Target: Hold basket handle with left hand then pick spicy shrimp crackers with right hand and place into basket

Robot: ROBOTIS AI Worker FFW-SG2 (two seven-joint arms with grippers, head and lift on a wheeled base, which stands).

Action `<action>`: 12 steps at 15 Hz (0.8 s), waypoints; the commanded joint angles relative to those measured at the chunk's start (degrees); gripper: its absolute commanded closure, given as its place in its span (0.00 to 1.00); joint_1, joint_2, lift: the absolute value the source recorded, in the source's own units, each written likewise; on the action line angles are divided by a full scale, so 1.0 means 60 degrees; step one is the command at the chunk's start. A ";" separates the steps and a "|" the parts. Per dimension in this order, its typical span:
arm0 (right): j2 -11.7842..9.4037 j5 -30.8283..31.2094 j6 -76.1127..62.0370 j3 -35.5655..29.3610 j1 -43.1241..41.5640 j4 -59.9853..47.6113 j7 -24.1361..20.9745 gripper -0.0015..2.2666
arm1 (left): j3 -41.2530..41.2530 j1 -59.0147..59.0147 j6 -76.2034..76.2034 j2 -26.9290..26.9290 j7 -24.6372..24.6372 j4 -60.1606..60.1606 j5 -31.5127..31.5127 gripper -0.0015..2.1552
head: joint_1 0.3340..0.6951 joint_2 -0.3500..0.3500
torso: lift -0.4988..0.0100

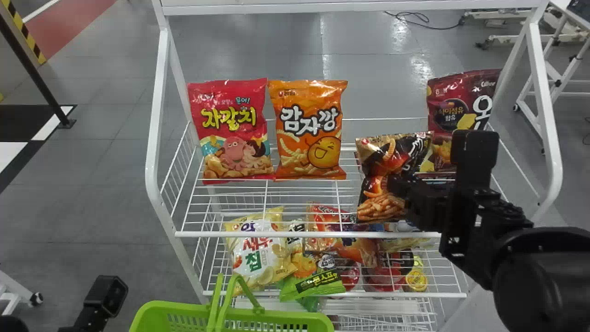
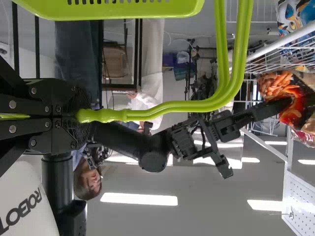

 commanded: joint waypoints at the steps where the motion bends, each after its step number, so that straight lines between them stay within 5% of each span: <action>1: -0.0027 0.0000 0.0664 -0.0187 0.0583 -0.0955 0.0001 0.98 | -0.0015 -0.0028 0.0011 -0.0033 -0.0002 0.0015 0.0002 0.99 | 1.00 0.55 | 0.97; 12: -0.0350 -0.1098 0.3945 -0.0685 0.3088 -0.3987 0.0616 0.98 | -0.0059 -0.0159 0.0011 -0.0091 -0.0002 0.0294 -0.0028 0.99 | 1.00 0.55 | 0.97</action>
